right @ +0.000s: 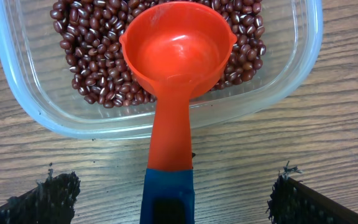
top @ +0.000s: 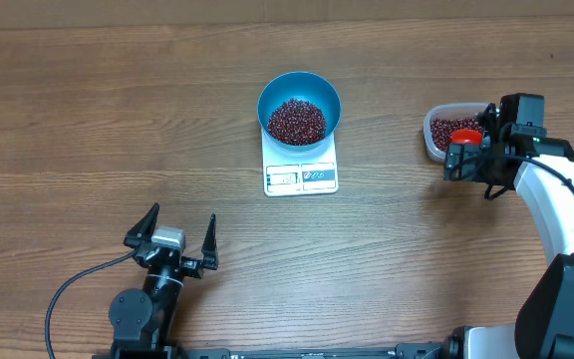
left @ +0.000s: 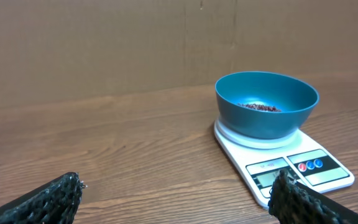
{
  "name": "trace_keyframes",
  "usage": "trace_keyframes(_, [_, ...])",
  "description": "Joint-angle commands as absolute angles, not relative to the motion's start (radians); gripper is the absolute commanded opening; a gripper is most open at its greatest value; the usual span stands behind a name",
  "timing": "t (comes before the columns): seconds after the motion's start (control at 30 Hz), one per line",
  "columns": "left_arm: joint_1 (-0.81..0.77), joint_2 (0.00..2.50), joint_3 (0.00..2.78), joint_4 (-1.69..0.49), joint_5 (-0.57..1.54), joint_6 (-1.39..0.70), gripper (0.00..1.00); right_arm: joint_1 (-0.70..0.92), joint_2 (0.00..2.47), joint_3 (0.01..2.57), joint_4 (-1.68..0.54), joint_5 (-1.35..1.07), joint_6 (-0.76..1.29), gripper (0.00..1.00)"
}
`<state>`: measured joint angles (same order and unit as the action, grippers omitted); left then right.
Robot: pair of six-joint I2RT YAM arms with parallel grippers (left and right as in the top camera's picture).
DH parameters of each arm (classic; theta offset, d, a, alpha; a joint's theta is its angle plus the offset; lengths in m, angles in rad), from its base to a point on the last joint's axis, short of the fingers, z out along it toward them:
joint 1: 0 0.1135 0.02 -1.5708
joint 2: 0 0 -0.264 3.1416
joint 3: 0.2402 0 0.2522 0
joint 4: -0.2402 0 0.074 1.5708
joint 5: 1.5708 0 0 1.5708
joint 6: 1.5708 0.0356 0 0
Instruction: Scoop item into bowl and weigh 150g on scale
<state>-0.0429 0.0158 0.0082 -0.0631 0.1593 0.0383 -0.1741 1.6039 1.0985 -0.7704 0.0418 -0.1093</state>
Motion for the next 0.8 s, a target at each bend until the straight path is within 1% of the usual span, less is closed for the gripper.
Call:
trace_keyframes(0.0, [-0.032, 0.003, 0.005, -0.071, 0.134, 0.09, 1.0, -0.169, 1.607, 1.093, -0.765, 0.051, -0.113, 1.0])
trace_keyframes(0.17, [-0.032, 0.003, 0.005, -0.071, 0.131, 0.056, 0.99, -0.169, 1.607, 1.093, -0.765, 0.051, -0.113, 1.0])
trace_keyframes(0.77, [-0.007, 0.003, 0.005, -0.067, 0.131, 0.056, 1.0, -0.169, 1.607, 1.093, -0.765, 0.051, -0.113, 1.0])
